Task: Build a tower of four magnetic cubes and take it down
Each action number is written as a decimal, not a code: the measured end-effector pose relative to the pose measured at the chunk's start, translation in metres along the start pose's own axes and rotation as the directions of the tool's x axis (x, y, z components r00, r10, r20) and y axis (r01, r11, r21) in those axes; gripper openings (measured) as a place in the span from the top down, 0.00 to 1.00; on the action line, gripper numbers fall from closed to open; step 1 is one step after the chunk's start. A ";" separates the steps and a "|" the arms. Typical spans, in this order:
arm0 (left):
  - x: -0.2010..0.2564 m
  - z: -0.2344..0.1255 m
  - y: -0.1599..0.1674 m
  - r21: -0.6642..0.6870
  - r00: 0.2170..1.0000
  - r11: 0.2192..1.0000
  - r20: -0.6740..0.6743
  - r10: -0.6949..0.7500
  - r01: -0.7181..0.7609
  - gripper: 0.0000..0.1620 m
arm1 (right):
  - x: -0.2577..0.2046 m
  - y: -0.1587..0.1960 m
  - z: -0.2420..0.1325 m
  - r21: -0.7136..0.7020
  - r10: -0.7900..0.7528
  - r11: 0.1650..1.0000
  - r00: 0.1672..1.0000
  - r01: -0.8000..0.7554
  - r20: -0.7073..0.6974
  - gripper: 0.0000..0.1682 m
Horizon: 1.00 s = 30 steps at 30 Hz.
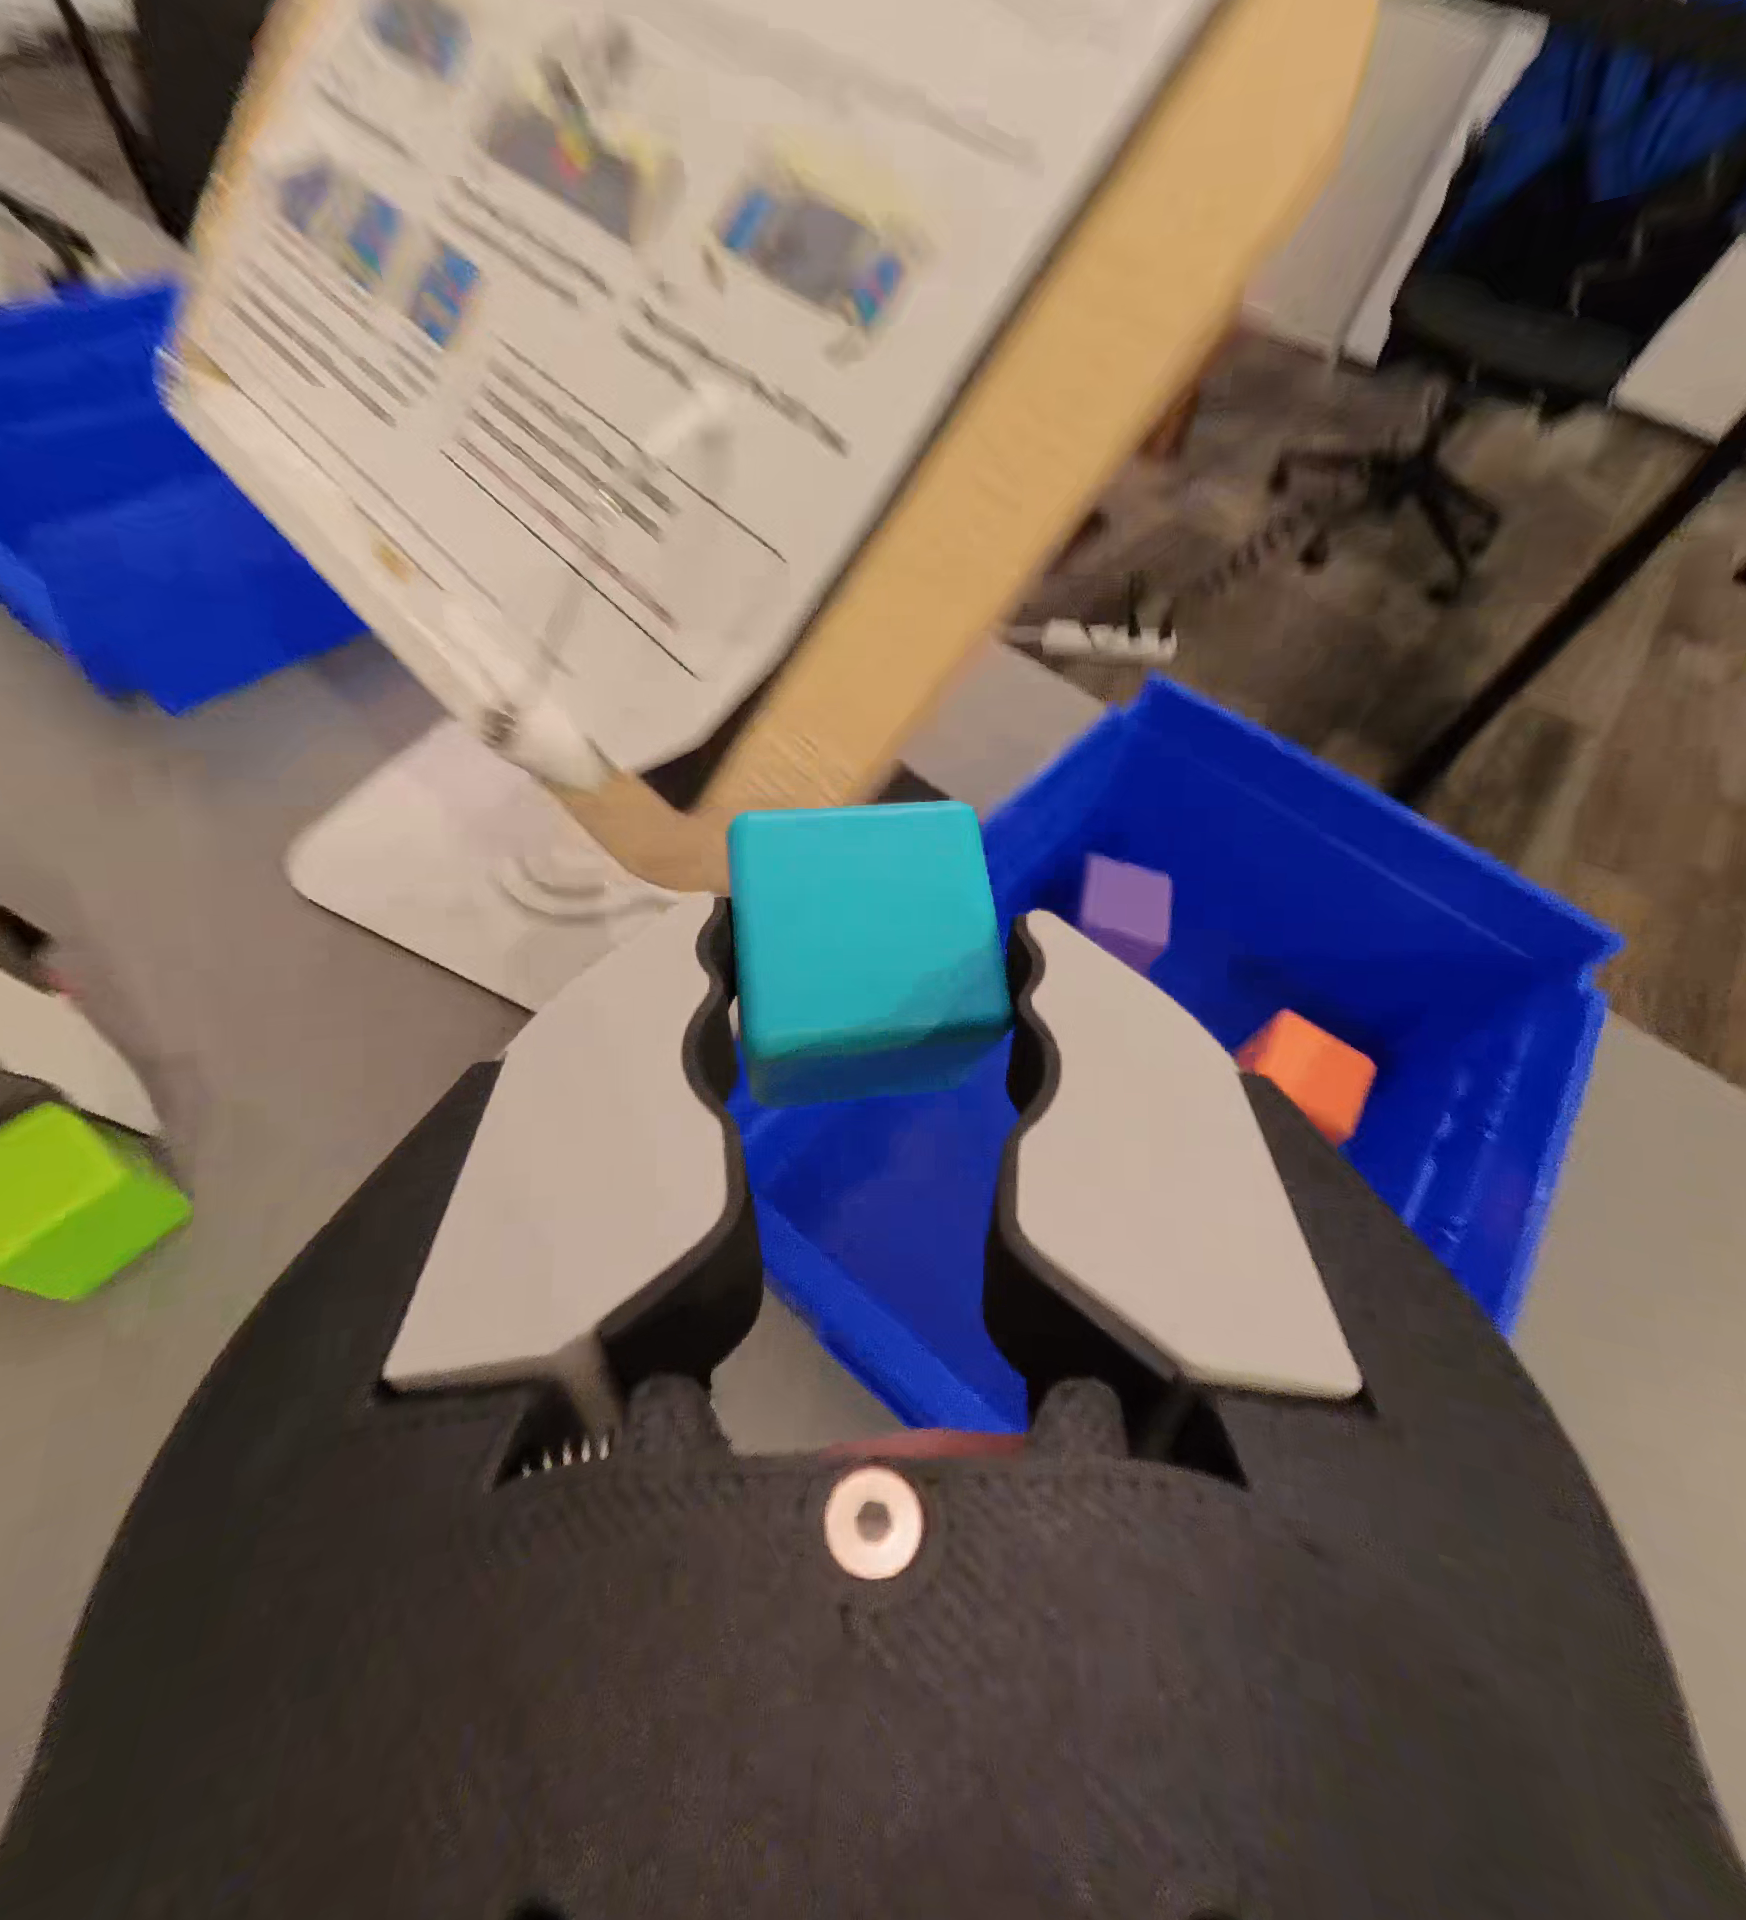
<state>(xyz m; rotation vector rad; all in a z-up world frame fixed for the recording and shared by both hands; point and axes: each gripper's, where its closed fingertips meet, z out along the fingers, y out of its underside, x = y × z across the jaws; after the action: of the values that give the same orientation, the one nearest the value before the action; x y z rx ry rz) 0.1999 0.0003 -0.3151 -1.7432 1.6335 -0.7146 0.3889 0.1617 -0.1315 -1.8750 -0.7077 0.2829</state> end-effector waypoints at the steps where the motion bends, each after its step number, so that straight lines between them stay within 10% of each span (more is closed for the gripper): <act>1: 0.000 0.000 0.000 0.000 1.000 1.000 0.001 0.000 0.000 0.70 | 0.011 0.008 0.009 -0.033 -0.003 0.999 1.000 0.002 -0.025 0.70; 14: 0.000 -0.001 0.000 0.000 1.000 1.000 -0.001 -0.001 0.001 0.70 | 0.018 0.126 0.092 -0.493 -0.018 0.869 0.999 0.036 0.040 0.70; 30: 0.001 -0.001 0.001 0.000 1.000 1.000 0.001 0.000 0.000 0.70 | 0.033 0.106 0.060 -0.486 -0.024 0.874 0.999 0.007 -0.028 0.61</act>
<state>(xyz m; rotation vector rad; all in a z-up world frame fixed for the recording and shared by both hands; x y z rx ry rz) 0.1983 -0.0005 -0.3151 -1.7432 1.6337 -0.7136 0.4214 0.1991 -0.2471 -2.3448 -0.8256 0.0604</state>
